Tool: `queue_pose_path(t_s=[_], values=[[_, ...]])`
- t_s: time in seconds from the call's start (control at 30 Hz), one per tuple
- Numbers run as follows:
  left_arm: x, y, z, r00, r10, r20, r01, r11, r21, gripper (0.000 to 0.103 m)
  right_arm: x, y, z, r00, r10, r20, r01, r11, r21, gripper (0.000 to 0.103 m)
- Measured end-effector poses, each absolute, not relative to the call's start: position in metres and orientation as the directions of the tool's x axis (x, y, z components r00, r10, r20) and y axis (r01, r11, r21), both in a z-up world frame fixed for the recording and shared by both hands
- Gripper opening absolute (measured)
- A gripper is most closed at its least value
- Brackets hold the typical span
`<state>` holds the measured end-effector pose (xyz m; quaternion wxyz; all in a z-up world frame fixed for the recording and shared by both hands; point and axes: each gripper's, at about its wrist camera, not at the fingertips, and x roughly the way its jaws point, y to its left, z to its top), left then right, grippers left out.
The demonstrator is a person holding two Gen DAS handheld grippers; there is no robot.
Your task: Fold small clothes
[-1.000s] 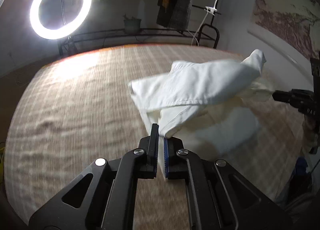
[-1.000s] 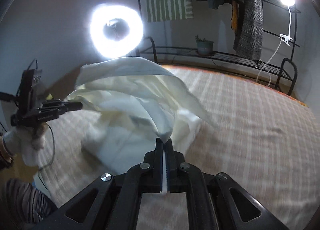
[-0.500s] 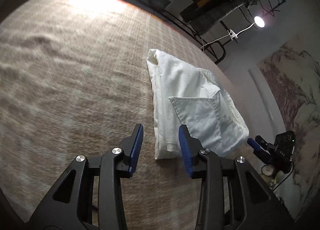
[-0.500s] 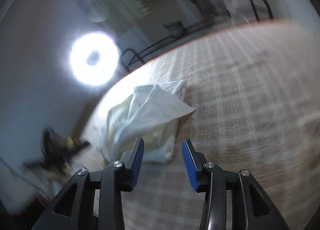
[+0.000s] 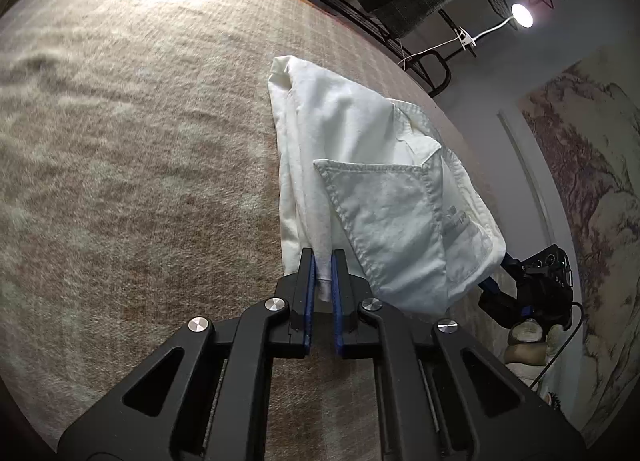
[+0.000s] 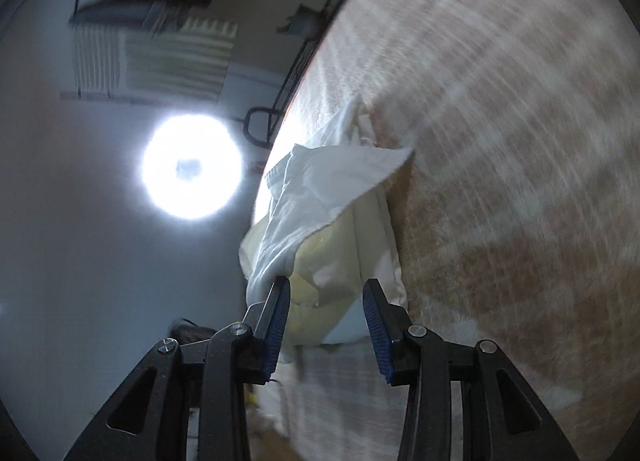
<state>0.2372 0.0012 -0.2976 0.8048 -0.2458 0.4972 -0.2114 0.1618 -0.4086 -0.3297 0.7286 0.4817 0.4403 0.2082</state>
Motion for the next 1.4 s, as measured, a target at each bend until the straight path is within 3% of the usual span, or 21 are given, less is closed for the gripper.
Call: queue_pose_path(t_s=[0.2,0.47,0.97,1.0,1.07,1.13,1.23,1.33,1.4], values=[[0.235,0.000,-0.293,0.425,-0.570,-0.703,0.097,0.801,-0.591,0.003,0.149,-0.422,-0.335,0.571,0.715,-0.403,0.170,0.377,0.910,0.041],[0.230,-0.004,-0.295,0.432,-0.554,-0.711,0.099,0.813,-0.573,0.002,0.165,-0.419,-0.345,0.531,0.696,-0.484,0.293,0.385,0.875,0.037],[0.231,-0.008,-0.293,0.430,-0.547,-0.718,0.107,0.821,-0.561,0.002,0.182,-0.399,-0.352,0.462,0.779,-0.423,0.367,0.266,0.891,0.036],[0.232,-0.008,-0.292,0.429,-0.547,-0.719,0.109,0.821,-0.560,0.002,0.181,-0.400,-0.353,0.470,0.779,-0.415,0.366,0.256,0.895,0.034],[0.232,-0.009,-0.288,0.427,-0.547,-0.720,0.115,0.823,-0.557,0.002,0.183,-0.400,-0.352,0.481,0.779,-0.402,0.340,0.257,0.905,0.010],[0.234,-0.008,-0.283,0.430,-0.550,-0.716,0.117,0.821,-0.559,0.001,0.190,-0.392,-0.340,0.469,0.767,-0.438,0.288,0.336,0.897,0.003],[0.232,-0.001,-0.272,0.449,-0.575,-0.684,0.123,0.798,-0.590,0.001,0.197,-0.377,-0.298,0.446,0.707,-0.548,0.159,0.540,0.826,0.001],[0.230,-0.005,-0.287,0.414,-0.539,-0.733,0.127,0.832,-0.540,0.001,0.184,-0.364,-0.248,0.513,0.607,-0.607,-0.066,0.733,0.677,0.000],[0.229,-0.005,-0.302,0.399,-0.528,-0.749,0.106,0.838,-0.535,0.001,0.178,-0.349,-0.253,0.483,0.523,-0.702,-0.126,0.835,0.536,0.000]])
